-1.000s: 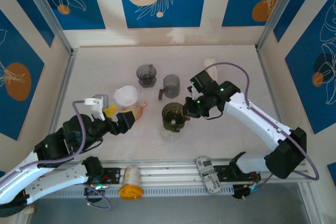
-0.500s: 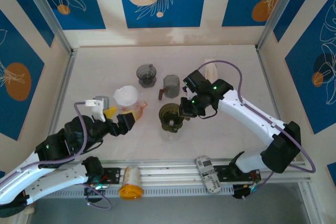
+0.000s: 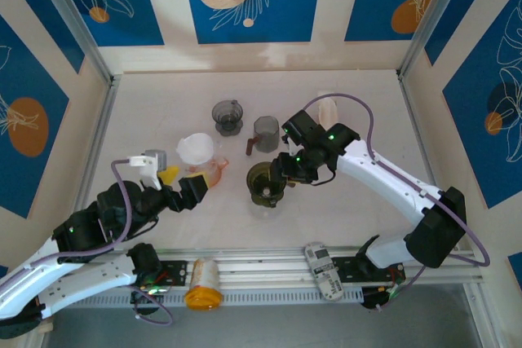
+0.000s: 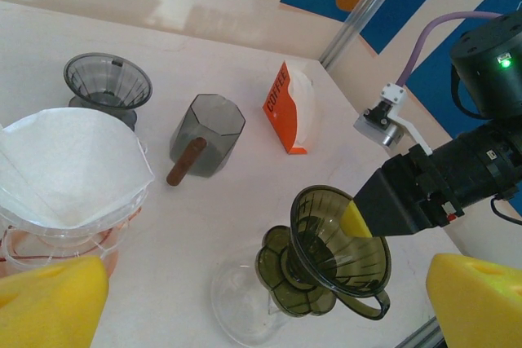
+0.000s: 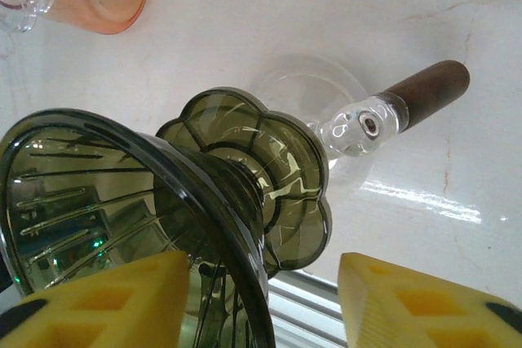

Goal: Place the coffee filter in the dripper

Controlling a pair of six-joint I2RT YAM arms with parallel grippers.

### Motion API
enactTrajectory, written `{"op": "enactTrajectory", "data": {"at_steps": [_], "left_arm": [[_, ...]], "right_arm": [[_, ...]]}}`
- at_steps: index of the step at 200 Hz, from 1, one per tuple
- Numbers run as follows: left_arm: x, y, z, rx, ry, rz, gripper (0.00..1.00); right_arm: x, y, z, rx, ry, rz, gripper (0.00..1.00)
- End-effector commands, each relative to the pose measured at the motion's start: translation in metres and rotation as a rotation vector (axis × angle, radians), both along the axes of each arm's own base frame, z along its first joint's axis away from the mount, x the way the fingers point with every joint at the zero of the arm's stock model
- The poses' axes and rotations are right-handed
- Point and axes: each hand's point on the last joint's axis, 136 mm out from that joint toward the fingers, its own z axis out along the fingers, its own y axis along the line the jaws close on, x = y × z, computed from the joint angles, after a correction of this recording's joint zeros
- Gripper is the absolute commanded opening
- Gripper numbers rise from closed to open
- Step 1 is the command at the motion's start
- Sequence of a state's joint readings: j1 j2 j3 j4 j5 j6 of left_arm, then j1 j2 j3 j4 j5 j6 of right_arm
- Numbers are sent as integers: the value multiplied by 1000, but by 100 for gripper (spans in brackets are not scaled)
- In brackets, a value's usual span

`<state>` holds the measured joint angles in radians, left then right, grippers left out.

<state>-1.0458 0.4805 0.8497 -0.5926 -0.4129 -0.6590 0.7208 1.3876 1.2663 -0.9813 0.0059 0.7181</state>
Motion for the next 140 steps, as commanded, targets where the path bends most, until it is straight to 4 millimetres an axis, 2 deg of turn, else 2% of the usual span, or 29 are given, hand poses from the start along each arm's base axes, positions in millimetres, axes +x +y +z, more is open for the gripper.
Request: {"op": "enactTrajectory", "data": {"at_steps": [1,33,64,99,140], "left_arm": [[0,-1,-4,14,-1,-3,100],[1,2,-3,11,-7,9,100],[2,3,-3,11,-8,17,100],[3,-1,-4,13,-11,11,100],[4,-9,-10,21,7,-4,100]], "right_arm": [[1,-7,19,14,-65,-18,56],[15,-31,32,14,-169,-92,57],[41,-63,48,8,-302,-202,56],[92,-100,59,-18,-449,-344,48],[158,-136,45,-171,-484,-430,33]]}}
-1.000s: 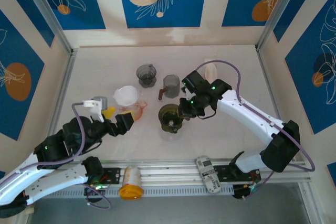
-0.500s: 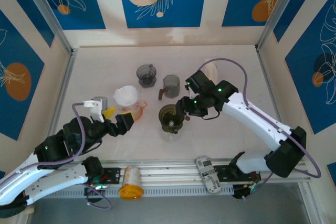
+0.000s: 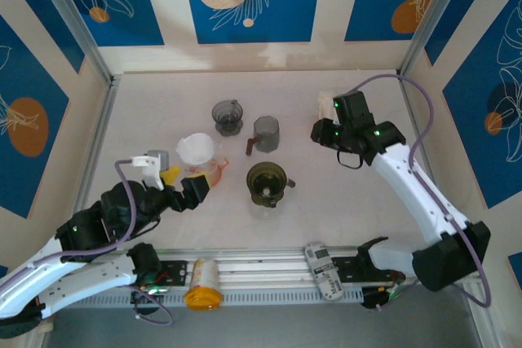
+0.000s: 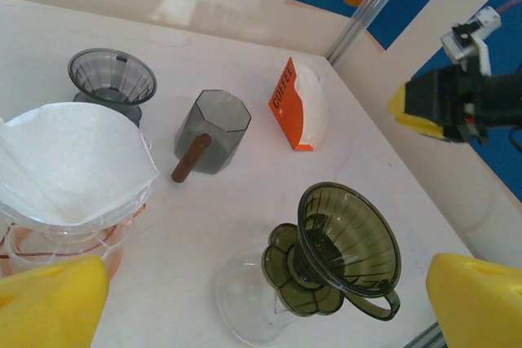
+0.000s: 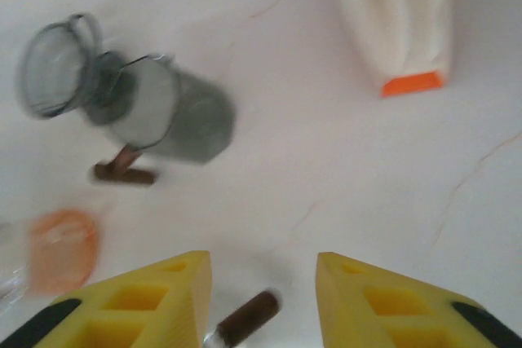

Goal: Place the coffee filter in the dripper

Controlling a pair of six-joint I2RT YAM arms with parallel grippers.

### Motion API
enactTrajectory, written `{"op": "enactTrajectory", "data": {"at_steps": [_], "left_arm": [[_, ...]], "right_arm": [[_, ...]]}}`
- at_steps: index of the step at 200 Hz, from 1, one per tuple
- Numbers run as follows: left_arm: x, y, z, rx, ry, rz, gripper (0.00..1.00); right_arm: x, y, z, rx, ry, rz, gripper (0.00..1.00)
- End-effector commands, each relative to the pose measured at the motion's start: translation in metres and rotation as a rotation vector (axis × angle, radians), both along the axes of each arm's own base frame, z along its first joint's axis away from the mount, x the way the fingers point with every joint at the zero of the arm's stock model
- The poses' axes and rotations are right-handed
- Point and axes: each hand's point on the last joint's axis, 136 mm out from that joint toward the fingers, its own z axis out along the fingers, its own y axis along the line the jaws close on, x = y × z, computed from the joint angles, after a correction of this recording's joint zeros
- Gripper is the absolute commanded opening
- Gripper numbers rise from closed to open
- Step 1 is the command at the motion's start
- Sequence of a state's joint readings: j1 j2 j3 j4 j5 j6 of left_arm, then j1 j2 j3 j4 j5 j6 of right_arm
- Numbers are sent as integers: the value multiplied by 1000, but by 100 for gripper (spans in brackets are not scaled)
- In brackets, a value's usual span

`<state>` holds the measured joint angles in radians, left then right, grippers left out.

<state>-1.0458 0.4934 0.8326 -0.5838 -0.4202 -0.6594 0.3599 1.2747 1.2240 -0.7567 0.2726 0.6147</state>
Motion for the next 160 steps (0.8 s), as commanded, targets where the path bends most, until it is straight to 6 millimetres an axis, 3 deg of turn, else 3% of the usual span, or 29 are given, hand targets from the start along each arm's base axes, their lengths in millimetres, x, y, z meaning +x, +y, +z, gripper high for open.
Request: {"op": "enactTrajectory", "data": {"at_steps": [1,26,77,116,160], "left_arm": [[1,-6,-2,2,-2,-12,100],[1,-9,-5,14,9,-19,100],[4,-9,-14,38,16,-7,100],[6,-13,-12,59,1,-14,100],[11,-24,-14,108,-7,-37,100]], "right_arm": [[42,-17,1,-92,-54,-45,33],[73,-35,-16,-145,-10,-95,28],[128,-48,-41,-235,36,-99,22],[151,-58,-64,-260,105,-138,20],[167,-63,-76,-231,132,-166,20]]}}
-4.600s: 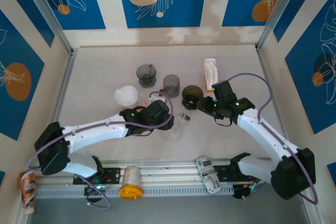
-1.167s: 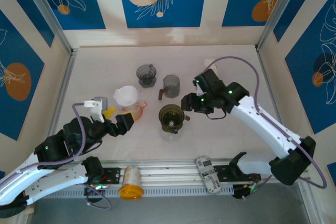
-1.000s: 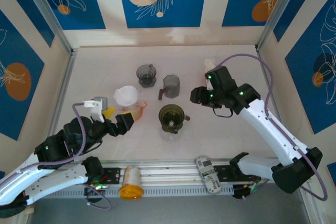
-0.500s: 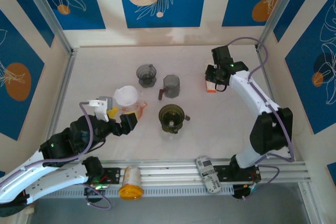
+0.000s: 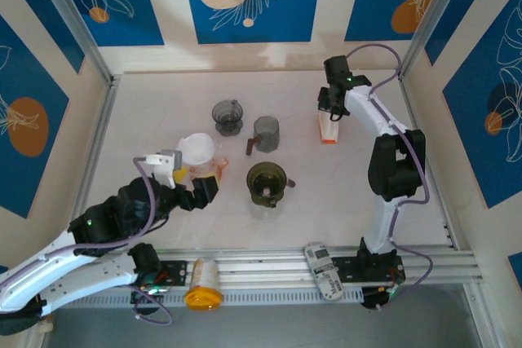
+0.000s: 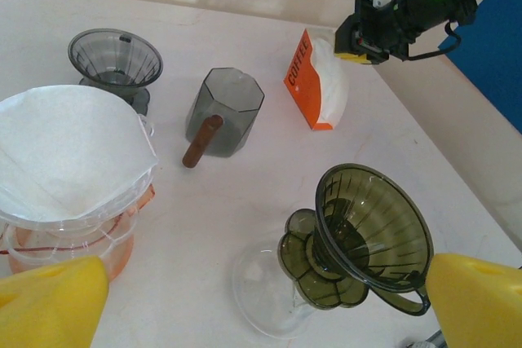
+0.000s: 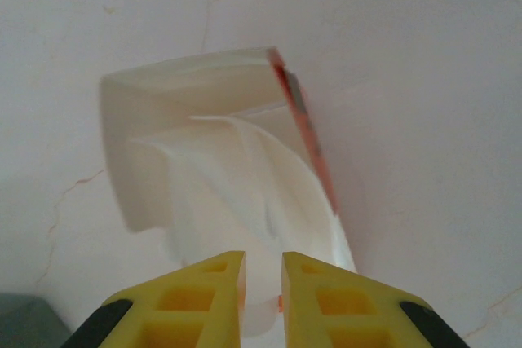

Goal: Place the coffee filter in the dripper

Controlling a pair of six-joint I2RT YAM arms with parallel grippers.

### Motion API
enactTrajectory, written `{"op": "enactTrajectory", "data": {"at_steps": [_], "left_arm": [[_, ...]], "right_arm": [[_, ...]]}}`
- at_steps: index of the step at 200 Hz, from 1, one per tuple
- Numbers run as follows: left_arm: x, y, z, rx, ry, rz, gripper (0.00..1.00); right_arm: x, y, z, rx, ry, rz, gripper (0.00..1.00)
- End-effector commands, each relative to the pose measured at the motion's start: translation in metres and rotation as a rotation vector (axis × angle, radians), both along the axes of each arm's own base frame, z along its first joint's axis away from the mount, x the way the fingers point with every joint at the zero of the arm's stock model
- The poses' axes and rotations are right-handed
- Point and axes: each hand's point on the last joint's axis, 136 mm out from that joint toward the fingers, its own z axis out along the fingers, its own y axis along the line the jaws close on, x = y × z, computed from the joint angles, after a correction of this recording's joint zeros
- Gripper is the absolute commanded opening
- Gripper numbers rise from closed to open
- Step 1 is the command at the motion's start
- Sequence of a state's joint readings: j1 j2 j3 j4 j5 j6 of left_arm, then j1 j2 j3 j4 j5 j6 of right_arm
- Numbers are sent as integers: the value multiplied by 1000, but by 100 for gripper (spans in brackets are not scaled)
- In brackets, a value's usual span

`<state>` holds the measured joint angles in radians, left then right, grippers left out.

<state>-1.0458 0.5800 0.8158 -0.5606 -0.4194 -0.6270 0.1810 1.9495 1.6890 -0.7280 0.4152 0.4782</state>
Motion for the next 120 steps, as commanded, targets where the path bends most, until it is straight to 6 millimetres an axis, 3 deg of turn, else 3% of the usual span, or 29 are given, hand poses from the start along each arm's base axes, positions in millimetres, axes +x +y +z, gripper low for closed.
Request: {"op": "enactTrajectory", "data": {"at_steps": [1,120], "left_arm": [[2,-8,7,14,-29,-26,100],[10,-16,1,47,-31,-17,100]], "right_arm": [[8,-5,7,7,-5,-23,20],[19,0,-2,18,-9,7,20]]}}
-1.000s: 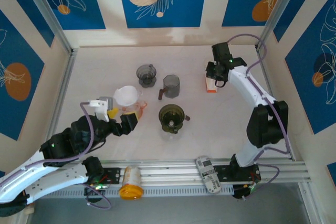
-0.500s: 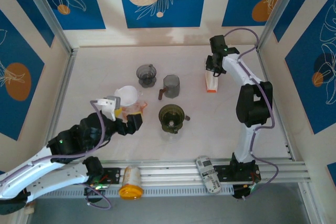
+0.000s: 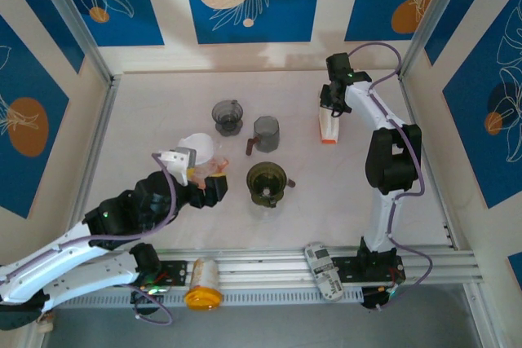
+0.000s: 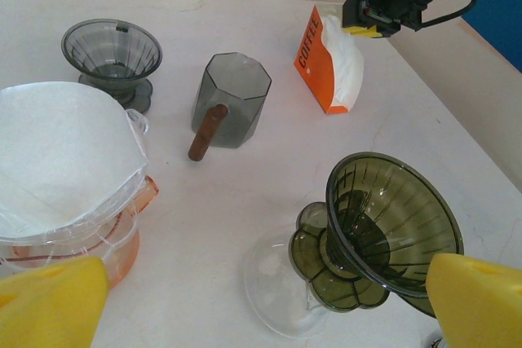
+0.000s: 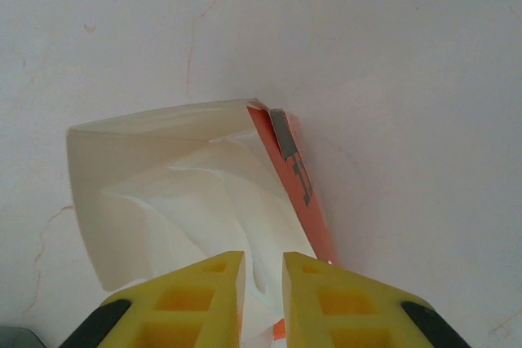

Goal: Place the coffee filter in the dripper

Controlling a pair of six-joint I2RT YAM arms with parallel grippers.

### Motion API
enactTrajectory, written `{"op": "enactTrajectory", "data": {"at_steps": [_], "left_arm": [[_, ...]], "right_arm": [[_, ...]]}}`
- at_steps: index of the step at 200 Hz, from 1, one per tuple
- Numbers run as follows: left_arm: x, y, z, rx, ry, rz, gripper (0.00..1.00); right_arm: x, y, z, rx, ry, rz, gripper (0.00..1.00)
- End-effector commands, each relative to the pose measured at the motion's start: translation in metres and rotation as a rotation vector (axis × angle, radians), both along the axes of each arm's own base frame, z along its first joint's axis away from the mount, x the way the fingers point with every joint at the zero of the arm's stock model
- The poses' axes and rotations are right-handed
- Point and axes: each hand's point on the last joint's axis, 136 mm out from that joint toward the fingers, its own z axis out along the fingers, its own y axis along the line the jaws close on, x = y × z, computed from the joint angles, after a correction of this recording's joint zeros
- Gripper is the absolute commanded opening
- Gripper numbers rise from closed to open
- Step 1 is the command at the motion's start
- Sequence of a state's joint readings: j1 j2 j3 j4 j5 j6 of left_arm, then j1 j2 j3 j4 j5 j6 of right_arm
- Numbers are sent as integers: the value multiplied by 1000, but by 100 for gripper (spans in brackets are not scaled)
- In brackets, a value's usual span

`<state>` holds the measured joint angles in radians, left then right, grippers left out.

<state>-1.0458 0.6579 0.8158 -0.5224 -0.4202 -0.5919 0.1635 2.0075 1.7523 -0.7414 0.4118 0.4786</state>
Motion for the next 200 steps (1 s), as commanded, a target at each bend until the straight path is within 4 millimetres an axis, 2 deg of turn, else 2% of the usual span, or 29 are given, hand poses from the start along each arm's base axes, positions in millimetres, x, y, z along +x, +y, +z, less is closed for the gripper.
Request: {"op": "enactTrajectory", "data": {"at_steps": [1,54,103,150,200], "left_arm": [[1,-2,11,-13,-32,-5,100],[2,1,10,-8,-31,4,100],[1,3,8,-3,-31,8,100],[1,3,8,-5,-29,8,100],[1,5,7,-3,-28,15,100]], "right_arm": [[6,6,4,16,-17,23,20],[6,5,-2,10,-1,24,17],[6,11,-1,4,-2,45,10],[6,14,-2,-3,-2,48,18],[7,14,-4,-9,3,49,15]]}}
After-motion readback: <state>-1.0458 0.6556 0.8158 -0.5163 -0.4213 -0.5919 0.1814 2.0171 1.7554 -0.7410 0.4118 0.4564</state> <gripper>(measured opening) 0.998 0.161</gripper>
